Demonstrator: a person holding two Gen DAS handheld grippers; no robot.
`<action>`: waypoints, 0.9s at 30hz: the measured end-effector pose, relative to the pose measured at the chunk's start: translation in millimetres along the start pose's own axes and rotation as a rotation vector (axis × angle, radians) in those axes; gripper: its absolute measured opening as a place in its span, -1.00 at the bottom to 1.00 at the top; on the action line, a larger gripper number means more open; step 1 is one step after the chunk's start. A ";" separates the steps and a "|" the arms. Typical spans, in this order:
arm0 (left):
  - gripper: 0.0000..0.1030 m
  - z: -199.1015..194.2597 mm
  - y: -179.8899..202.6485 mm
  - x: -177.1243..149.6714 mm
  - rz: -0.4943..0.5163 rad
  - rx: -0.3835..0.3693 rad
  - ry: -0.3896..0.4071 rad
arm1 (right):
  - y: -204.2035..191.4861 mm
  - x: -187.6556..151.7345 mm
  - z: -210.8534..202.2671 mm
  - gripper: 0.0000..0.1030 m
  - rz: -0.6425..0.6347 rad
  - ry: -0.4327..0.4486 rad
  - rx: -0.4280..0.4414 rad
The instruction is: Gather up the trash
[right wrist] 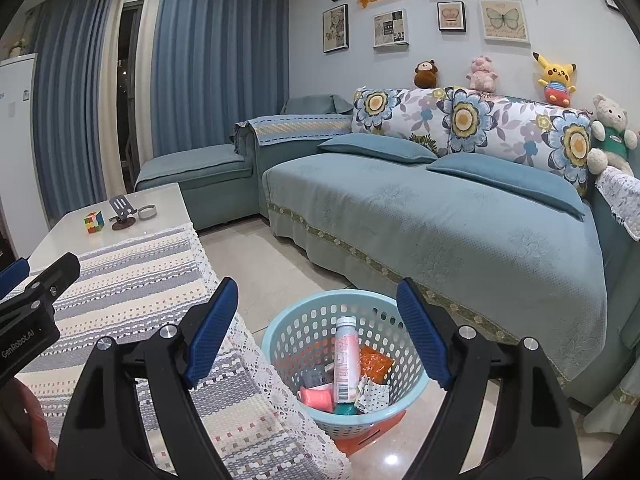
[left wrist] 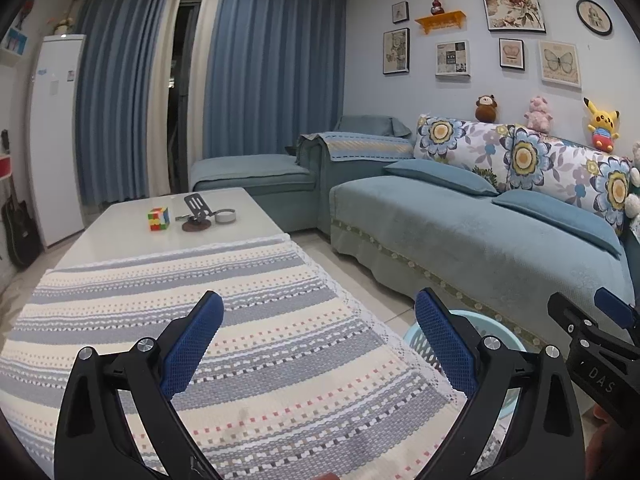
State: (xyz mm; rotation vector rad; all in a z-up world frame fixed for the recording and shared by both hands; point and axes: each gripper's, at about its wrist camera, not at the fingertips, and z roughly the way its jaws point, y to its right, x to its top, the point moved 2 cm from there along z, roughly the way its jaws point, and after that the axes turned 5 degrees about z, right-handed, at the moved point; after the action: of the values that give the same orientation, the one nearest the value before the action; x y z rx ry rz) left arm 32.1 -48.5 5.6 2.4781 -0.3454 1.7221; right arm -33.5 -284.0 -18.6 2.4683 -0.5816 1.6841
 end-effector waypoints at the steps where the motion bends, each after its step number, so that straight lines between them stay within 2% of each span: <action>1: 0.82 0.8 -0.1 -0.3 0.001 -0.001 -0.002 | 0.1 0.0 0.6 0.51 0.001 -0.001 0.000; 27: 0.82 -1.1 4.9 -1.3 -0.022 -0.011 -0.009 | 0.6 -0.6 4.8 0.54 0.017 -0.030 0.016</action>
State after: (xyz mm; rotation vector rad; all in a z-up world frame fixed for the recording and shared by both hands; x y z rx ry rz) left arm 29.5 -52.8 4.6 2.4733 -0.3260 1.6971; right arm -29.7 -285.9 -21.0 2.5109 -0.5961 1.6669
